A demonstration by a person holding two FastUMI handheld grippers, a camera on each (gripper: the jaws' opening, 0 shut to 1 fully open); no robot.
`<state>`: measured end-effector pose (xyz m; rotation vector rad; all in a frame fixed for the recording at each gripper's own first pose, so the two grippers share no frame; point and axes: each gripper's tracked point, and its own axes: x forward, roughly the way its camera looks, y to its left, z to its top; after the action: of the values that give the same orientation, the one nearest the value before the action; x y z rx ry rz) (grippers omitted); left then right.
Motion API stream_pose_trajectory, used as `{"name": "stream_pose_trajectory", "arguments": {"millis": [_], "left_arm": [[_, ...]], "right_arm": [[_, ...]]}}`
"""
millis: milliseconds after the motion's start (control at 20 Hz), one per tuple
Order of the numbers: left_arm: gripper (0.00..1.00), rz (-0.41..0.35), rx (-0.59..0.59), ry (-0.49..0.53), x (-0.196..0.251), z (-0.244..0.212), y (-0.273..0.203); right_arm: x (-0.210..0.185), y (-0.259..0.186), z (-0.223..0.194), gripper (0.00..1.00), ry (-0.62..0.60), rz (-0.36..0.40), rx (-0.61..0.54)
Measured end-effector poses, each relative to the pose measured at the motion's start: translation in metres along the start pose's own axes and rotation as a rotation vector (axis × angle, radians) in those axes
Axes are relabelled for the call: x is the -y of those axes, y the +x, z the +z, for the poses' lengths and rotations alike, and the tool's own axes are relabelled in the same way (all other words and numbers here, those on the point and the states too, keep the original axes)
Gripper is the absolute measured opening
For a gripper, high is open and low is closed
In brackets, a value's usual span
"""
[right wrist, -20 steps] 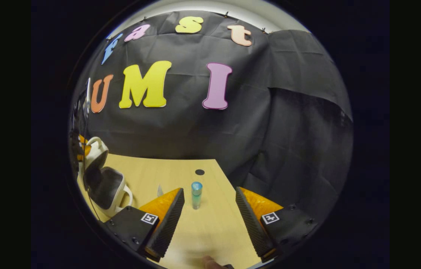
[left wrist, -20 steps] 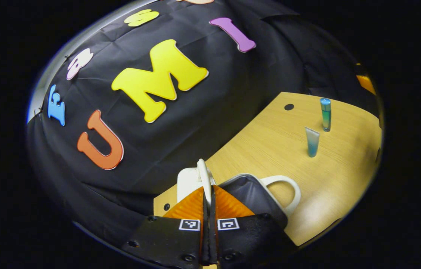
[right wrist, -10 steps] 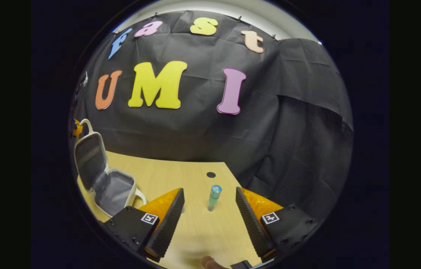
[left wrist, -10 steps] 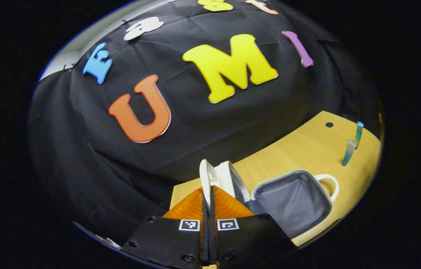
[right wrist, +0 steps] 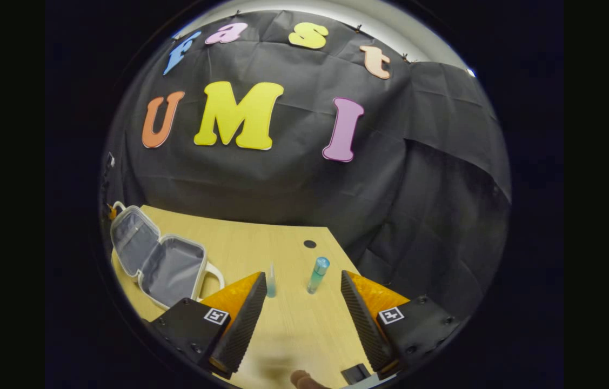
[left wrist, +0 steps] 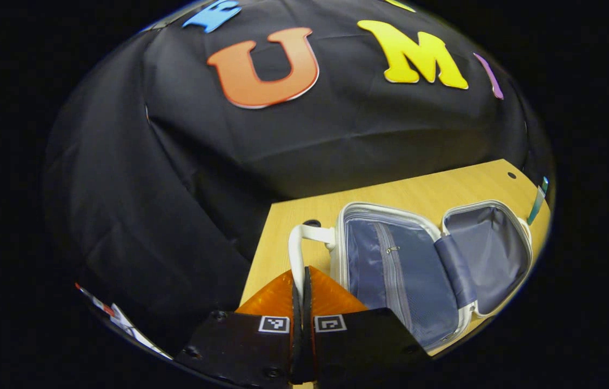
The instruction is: First open the suitcase, pack the skin care products into it, and then close the suitcase.
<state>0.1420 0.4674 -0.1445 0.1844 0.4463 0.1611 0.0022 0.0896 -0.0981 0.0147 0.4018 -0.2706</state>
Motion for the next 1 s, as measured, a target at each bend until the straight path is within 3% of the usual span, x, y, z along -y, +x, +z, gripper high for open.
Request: {"name": "stream_pose_trajectory", "arguments": {"millis": [250, 600, 700, 800, 850, 900, 1000], "left_arm": [[0.03, -0.085, -0.102, -0.12, 0.002, -0.068, 0.029], [0.07, -0.134, -0.075, -0.22, 0.006, -0.08, 0.032], [0.19, -0.096, -0.091, -0.232, 0.001, -0.088, 0.032], [0.4, -0.051, -0.093, -0.238, -0.008, -0.088, 0.023], [0.66, -0.035, -0.093, -0.24, -0.011, -0.088, 0.018], [0.55, -0.015, -0.093, -0.245, -0.013, -0.087, 0.011], [0.85, -0.009, -0.091, -0.267, -0.01, -0.082, 0.001]], "right_arm": [[0.002, -0.011, -0.004, 0.81, -0.015, -0.017, -0.011], [0.013, -0.024, -0.013, 0.81, -0.017, -0.038, -0.017], [0.016, -0.021, -0.022, 0.82, -0.022, -0.037, -0.034], [0.021, -0.016, -0.03, 0.82, -0.015, -0.031, -0.047], [0.025, -0.014, -0.032, 0.81, -0.009, -0.028, -0.052], [0.029, -0.011, -0.034, 0.81, -0.002, -0.027, -0.052], [0.038, -0.004, -0.034, 0.82, 0.008, -0.023, -0.043]]}}
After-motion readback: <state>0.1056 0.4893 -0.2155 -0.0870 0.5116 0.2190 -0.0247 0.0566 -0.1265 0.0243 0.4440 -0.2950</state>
